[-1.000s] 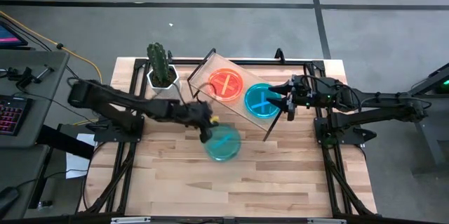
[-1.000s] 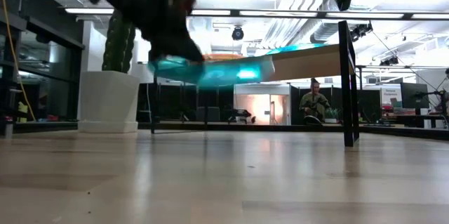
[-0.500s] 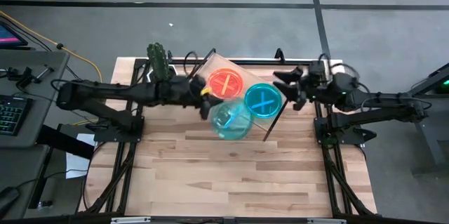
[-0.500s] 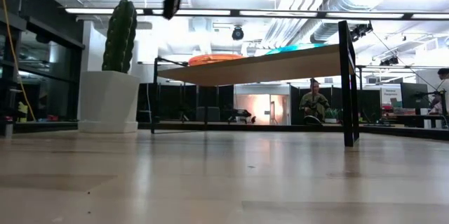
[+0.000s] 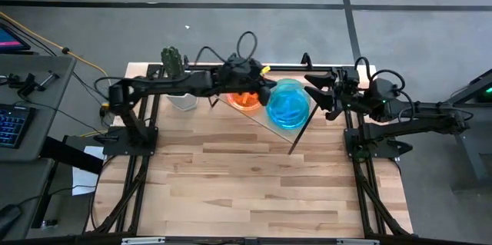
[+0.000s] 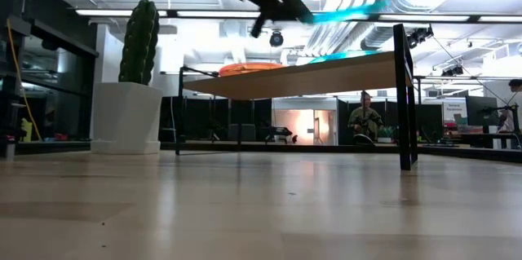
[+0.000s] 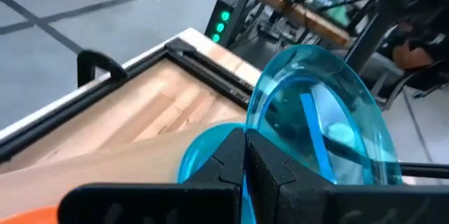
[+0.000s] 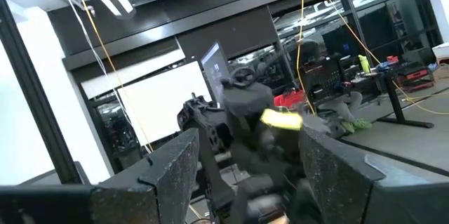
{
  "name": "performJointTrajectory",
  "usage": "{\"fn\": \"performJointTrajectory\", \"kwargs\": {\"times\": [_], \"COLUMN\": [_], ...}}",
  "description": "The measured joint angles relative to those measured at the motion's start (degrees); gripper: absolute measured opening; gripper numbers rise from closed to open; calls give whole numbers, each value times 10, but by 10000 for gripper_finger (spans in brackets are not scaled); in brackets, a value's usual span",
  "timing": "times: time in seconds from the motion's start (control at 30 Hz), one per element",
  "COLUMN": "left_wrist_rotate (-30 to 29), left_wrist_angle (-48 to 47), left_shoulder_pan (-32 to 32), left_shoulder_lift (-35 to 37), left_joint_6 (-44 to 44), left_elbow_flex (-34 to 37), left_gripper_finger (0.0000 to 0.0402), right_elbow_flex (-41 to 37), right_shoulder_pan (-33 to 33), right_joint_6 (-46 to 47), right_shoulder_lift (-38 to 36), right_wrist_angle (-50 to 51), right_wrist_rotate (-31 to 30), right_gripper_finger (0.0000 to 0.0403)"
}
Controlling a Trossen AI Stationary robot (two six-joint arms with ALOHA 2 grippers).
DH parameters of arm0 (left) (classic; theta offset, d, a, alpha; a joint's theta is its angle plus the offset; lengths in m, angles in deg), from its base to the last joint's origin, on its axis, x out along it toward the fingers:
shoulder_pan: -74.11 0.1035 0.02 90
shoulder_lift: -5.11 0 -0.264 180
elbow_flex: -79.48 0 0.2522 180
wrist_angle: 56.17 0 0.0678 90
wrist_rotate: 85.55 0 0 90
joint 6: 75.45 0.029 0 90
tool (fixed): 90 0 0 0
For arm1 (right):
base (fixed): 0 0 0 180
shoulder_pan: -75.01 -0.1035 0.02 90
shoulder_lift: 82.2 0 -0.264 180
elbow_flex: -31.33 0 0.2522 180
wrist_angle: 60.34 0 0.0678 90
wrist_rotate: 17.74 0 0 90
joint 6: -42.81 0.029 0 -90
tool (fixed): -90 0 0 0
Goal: Place and stack plates onto a shelf
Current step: Stack the blue plate on top of the other blue plates on the shelf
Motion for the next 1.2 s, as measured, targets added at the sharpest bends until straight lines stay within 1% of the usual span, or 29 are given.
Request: {"fn": "performJointTrajectory", "kwargs": {"times": [0.07,0.17,0.3,0.5,0.93,1.07,1.2], "left_wrist_rotate": [-6,-16,-29,-73,-70,-70,-70], "left_wrist_angle": [1,4,2,4,-32,-32,-32], "left_shoulder_pan": [-1,-5,-10,-17,-22,-24,-23], "left_shoulder_lift": [-30,-58,-76,-79,-79,-79,-79], "left_joint_6": [0,-1,-2,17,43,44,47], "left_elbow_flex": [-19,-29,-32,-33,-33,-33,-33], "left_gripper_finger": [0,0,0,0,2,14,37], "right_elbow_flex": [0,0,0,0,0,0,0], "right_shoulder_pan": [0,0,0,0,0,0,0], "right_joint_6": [0,0,0,-3,-4,-4,-4], "right_shoulder_lift": [0,0,0,0,0,0,0], "right_wrist_angle": [0,1,5,11,16,16,23], "right_wrist_rotate": [0,1,1,1,1,1,1], "right_gripper_finger": [233,233,233,233,233,233,233]}}
